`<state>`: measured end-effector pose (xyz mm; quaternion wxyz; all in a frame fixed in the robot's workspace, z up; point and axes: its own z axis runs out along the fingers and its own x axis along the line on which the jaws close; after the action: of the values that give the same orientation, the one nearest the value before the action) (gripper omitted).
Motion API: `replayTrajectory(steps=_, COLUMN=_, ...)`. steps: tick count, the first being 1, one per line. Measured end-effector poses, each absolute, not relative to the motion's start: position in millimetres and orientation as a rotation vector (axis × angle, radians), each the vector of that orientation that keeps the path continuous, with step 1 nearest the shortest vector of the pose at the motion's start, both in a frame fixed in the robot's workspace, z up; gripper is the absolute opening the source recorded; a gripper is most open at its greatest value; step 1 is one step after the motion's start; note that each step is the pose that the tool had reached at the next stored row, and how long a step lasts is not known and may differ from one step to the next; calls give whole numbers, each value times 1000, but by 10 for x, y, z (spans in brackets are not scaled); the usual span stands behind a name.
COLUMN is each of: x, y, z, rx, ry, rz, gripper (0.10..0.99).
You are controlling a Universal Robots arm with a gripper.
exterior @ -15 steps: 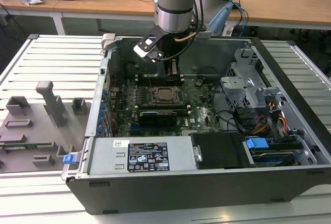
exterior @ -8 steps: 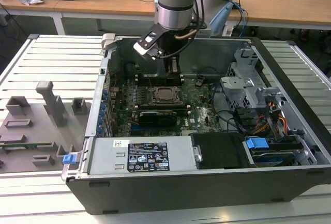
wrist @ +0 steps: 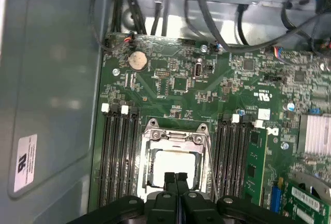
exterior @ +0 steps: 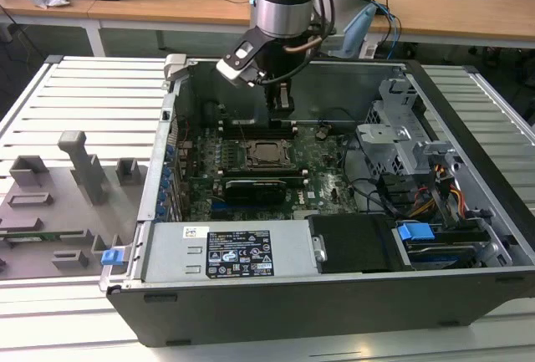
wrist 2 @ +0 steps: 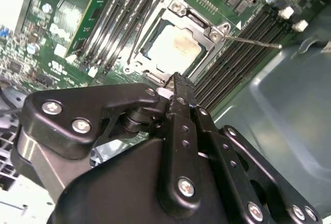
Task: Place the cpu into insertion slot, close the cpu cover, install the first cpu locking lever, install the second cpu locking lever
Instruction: 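Install the first cpu locking lever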
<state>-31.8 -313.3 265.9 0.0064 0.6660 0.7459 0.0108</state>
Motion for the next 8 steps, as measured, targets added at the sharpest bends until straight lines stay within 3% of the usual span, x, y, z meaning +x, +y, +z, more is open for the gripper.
replayTrajectory(steps=8, x=-318, y=-3132, z=2651, rx=1810, ry=2555, rz=33, gripper=106)
